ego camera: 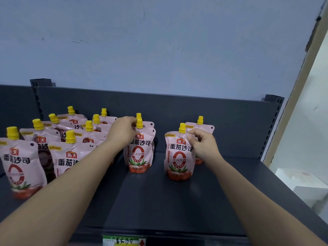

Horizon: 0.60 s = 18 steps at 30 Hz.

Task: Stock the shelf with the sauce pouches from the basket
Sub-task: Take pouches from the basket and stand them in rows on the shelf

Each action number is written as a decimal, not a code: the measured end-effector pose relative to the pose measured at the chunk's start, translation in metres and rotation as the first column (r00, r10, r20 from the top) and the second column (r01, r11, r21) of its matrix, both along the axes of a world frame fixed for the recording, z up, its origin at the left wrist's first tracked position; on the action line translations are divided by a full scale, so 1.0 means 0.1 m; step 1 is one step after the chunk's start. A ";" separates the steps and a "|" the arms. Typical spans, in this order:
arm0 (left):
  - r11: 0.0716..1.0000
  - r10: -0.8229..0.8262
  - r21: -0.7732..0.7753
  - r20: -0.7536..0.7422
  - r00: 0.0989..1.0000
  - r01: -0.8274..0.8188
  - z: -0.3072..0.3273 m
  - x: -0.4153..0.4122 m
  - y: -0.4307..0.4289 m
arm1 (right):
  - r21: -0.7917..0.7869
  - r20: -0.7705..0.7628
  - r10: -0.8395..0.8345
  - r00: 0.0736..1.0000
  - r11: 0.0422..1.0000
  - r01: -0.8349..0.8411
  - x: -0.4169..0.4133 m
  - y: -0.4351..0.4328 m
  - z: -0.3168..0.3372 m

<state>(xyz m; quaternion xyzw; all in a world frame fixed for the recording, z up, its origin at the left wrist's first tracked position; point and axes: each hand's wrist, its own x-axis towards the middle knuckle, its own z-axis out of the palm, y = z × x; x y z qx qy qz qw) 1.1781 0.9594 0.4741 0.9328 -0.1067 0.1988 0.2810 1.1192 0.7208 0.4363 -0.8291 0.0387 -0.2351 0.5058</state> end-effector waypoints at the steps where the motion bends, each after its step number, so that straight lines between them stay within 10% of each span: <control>1: 1.000 -0.007 -0.004 0.013 1.000 0.007 0.00 -0.01 0.00 | -0.003 0.000 0.000 1.000 1.000 0.000 0.00 0.00 0.00; 9: 0.985 -0.138 0.138 0.256 0.957 0.105 0.28 -0.20 -0.41 | -0.006 0.002 0.004 1.000 1.000 -0.004 -0.05 -0.06 0.00; 18: 0.909 -0.379 0.186 -0.003 0.925 0.373 0.30 0.03 -1.19 | -0.038 0.033 -0.012 0.999 0.999 0.014 -0.20 -0.24 -0.02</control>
